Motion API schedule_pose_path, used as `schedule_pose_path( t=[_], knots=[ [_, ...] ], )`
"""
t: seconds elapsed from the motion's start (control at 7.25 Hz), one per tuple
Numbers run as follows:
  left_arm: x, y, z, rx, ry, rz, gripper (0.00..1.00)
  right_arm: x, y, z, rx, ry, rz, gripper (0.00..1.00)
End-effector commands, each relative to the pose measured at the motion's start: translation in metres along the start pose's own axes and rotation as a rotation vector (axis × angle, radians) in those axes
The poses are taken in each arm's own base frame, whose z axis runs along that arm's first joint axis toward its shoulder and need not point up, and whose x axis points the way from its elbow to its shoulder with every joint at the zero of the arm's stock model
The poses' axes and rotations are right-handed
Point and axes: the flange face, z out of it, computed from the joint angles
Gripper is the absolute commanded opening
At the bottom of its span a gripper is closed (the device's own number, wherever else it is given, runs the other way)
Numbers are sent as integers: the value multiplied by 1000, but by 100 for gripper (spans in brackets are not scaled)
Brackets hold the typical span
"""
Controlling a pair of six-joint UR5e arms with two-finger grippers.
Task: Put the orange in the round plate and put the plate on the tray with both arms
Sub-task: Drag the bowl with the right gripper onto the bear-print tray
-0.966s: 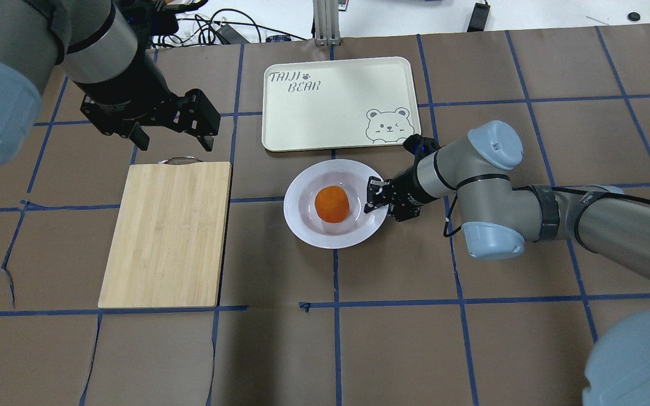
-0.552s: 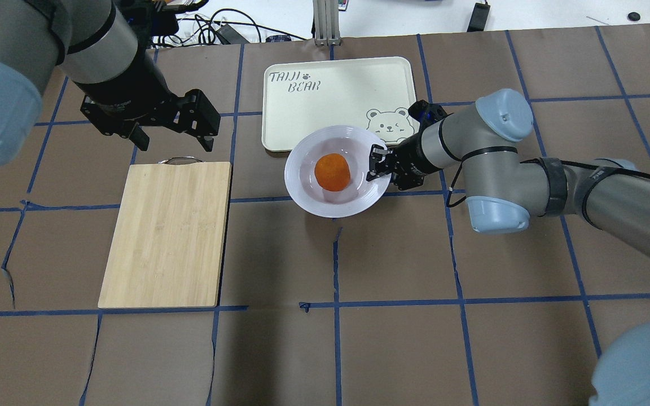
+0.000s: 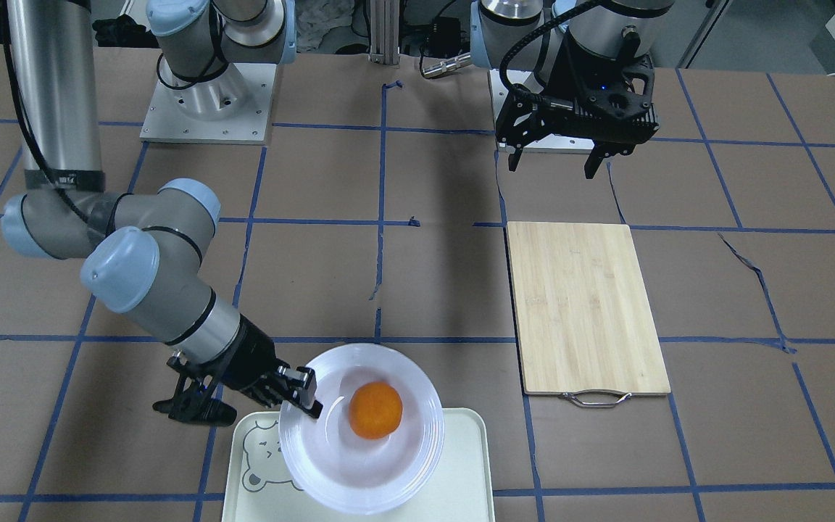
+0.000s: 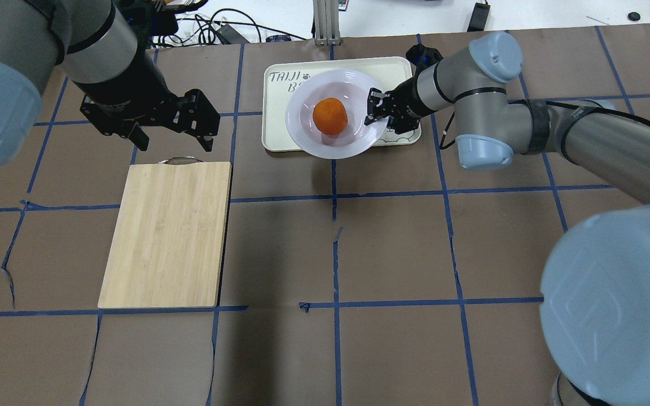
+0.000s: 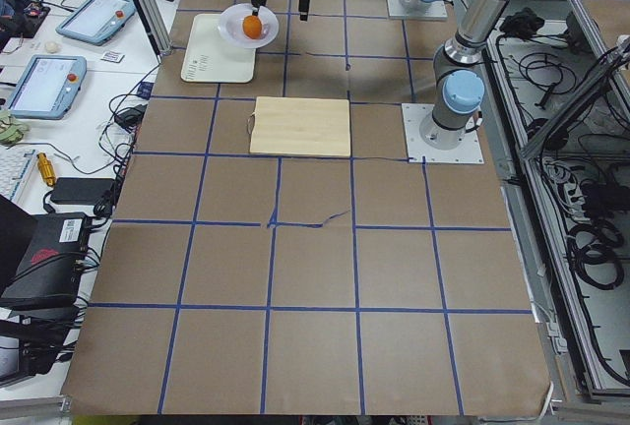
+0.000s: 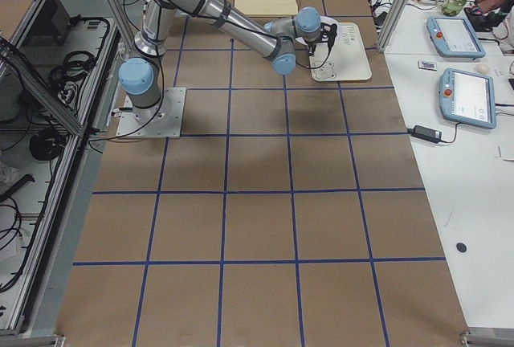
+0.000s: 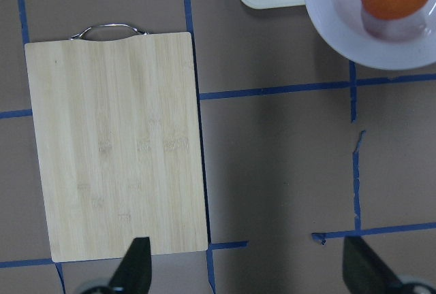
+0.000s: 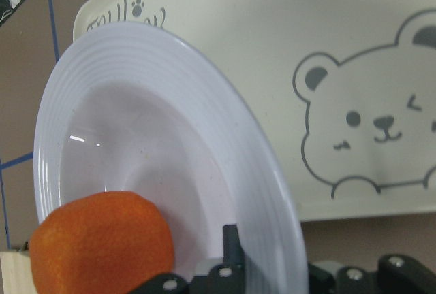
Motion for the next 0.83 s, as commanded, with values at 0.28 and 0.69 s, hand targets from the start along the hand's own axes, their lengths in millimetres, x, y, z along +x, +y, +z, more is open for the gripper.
schedule_pose_path(
  t=[0.28, 0.69],
  knots=[
    [0, 0, 1, -1, 0, 0, 100, 20, -61, 56, 6, 2, 4, 4],
    [0, 0, 1, -1, 0, 0, 100, 30, -52, 60, -13, 12, 40, 40]
  ],
)
